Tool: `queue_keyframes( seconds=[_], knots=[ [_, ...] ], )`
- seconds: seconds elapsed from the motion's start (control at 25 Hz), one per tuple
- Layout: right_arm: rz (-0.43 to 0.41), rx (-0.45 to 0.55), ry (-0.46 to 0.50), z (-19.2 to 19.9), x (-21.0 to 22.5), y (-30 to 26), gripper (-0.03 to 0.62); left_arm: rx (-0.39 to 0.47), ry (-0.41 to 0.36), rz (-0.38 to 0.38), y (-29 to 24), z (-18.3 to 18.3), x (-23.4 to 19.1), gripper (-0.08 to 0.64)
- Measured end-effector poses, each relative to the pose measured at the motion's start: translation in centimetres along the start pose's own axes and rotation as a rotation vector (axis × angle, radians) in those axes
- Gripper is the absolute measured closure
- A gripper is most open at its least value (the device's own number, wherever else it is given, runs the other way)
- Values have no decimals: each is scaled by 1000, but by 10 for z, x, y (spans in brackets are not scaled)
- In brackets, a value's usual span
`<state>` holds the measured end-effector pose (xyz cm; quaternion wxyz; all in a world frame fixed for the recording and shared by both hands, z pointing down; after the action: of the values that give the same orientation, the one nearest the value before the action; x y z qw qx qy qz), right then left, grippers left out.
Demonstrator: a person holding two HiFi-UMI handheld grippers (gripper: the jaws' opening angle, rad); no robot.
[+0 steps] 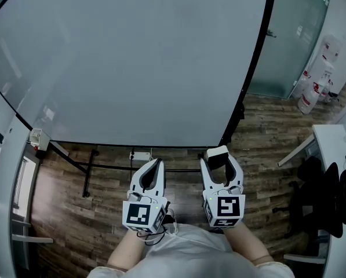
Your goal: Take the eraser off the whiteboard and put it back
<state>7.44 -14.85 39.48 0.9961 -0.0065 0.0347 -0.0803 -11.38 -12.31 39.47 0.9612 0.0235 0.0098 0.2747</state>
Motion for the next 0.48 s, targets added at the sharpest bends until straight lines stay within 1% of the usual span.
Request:
queue_keyframes(
  seconds=[0.12, 0.28, 0.48],
  knots=[
    [-2, 5, 5, -4, -7, -10, 328, 19, 17, 4, 2, -6, -8, 546],
    [-5, 22, 18, -14, -14, -28, 328, 22, 9, 4, -3, -5, -21, 546],
    [-16, 89, 39, -50, -24, -59, 328, 8, 19, 5, -12, 4, -43, 546]
  ],
)
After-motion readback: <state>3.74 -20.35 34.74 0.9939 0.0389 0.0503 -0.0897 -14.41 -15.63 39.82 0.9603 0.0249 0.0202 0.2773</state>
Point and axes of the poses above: the fingertips, and each gripper's own axes: y backward along the fingers, x to its right, z out of its underside, the point moved 5 cm from there along y, backward along the fingers, and after that the axes turned 12 degrees about z, right-handed, at the moved point
